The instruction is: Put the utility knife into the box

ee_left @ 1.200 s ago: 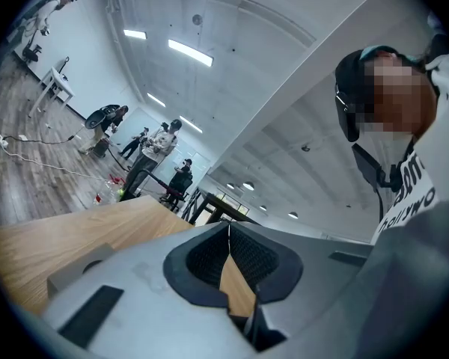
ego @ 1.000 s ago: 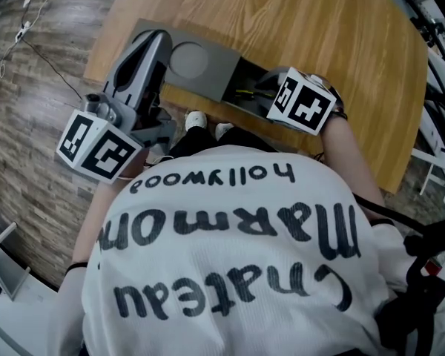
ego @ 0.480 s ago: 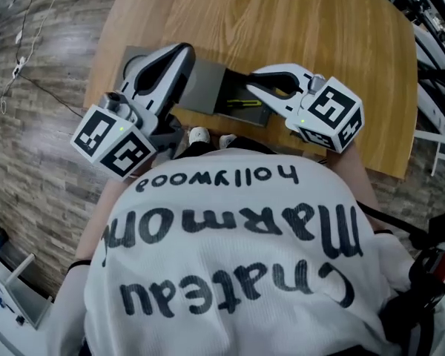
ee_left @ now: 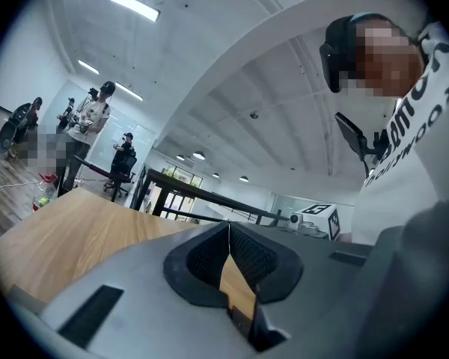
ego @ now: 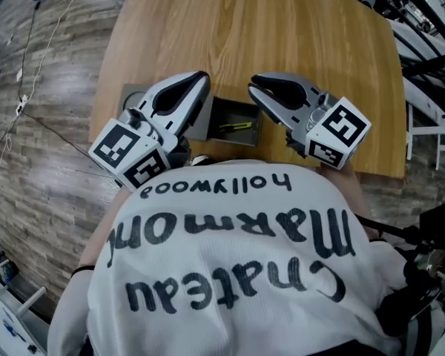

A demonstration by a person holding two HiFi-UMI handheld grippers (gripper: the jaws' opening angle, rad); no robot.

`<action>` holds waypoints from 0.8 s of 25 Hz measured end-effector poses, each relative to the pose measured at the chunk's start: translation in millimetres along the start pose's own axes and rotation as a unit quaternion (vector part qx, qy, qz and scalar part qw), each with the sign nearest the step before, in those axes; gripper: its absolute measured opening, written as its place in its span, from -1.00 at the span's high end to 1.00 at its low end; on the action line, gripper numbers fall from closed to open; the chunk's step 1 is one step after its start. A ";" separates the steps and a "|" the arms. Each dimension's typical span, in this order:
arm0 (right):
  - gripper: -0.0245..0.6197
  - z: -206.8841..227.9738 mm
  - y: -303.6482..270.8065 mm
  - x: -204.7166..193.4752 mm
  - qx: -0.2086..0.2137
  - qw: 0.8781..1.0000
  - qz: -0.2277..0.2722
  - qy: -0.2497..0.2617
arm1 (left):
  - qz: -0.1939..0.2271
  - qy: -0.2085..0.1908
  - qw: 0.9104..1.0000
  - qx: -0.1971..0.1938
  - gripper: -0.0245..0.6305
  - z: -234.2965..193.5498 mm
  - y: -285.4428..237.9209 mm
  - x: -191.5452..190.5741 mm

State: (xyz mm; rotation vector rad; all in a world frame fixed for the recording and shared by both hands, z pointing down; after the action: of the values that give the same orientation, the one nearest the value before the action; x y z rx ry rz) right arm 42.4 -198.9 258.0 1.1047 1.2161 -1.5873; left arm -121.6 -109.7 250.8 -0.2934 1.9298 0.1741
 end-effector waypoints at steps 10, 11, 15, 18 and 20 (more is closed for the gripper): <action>0.77 17.4 26.3 11.9 -0.015 0.996 0.072 -0.055 | -0.012 -0.030 0.999 0.015 0.90 -2.3 5.2 3.9; 0.80 18.5 25.9 10.3 -0.015 0.995 0.079 -0.067 | -0.014 -0.029 0.999 0.018 0.90 -3.3 6.4 2.2; 0.83 20.0 19.3 -1.8 -0.018 0.988 0.102 -0.111 | -0.021 -0.029 0.999 0.023 0.90 -2.0 6.8 -7.7; 0.83 15.6 7.6 -13.4 -0.013 0.989 0.094 -0.117 | -0.033 -0.032 0.999 0.024 0.90 -1.8 6.5 -20.0; 0.83 11.9 0.2 -15.8 -0.004 0.990 0.087 -0.114 | -0.036 -0.023 0.999 0.027 0.90 -2.4 7.9 -23.2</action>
State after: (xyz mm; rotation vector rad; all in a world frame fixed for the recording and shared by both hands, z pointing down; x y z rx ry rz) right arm 45.0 -209.0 274.8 0.9671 0.9483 -1.5274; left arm -117.9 -100.0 273.1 -0.3200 1.8722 0.0792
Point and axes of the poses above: the fingertips, and each gripper's own axes: y backward along the fingers, z to its right, x out of its top, the point moved 7 cm from there along y, backward along the fingers, and after that the axes turned 10 degrees about x, right-handed, at the moved point
